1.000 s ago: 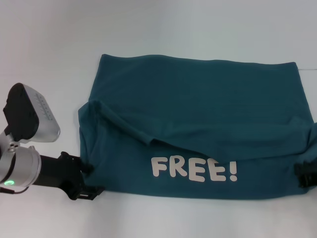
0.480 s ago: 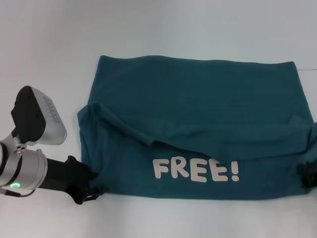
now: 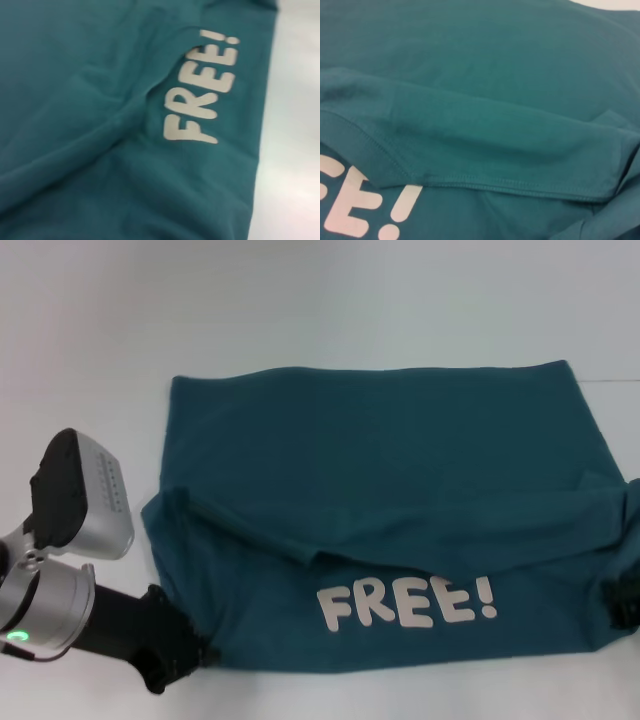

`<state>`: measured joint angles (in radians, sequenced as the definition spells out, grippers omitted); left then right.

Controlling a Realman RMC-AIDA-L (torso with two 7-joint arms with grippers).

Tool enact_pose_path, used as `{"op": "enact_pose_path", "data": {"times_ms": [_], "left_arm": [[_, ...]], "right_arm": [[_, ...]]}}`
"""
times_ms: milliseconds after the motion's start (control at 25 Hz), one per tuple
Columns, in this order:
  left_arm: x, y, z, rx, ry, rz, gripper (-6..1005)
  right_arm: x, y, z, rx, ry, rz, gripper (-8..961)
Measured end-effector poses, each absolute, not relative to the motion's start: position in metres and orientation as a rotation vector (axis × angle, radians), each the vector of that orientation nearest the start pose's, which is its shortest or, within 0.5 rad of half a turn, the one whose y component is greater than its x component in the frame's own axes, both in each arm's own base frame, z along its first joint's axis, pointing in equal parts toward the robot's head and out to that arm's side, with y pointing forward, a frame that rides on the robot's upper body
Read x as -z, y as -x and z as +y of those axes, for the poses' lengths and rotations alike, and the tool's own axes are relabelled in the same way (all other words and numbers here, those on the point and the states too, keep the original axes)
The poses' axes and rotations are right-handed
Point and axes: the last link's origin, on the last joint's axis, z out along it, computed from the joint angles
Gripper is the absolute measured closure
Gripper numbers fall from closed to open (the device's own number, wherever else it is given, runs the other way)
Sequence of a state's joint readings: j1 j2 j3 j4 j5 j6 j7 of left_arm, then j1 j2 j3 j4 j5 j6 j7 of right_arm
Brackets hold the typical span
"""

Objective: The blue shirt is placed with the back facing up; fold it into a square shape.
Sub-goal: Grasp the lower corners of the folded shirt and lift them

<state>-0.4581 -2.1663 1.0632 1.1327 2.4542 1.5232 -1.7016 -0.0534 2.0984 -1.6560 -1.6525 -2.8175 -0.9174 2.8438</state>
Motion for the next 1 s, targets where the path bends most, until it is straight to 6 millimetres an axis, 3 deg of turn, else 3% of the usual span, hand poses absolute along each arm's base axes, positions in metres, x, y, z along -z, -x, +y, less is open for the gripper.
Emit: {"op": "enact_pose_path", "data": {"times_ms": [200,1000], "left_arm": [[0.014,0.251,0.308,-0.207,2.984,-0.483,951],[0.006,0.250,0.276,-0.226,3.159,-0.435,947]], "right_arm": [[-0.009,-0.275,0.280,0.229,2.043,1.018,921],[0.000,-0.261,0.233,0.251,2.080,1.003,921]]}}
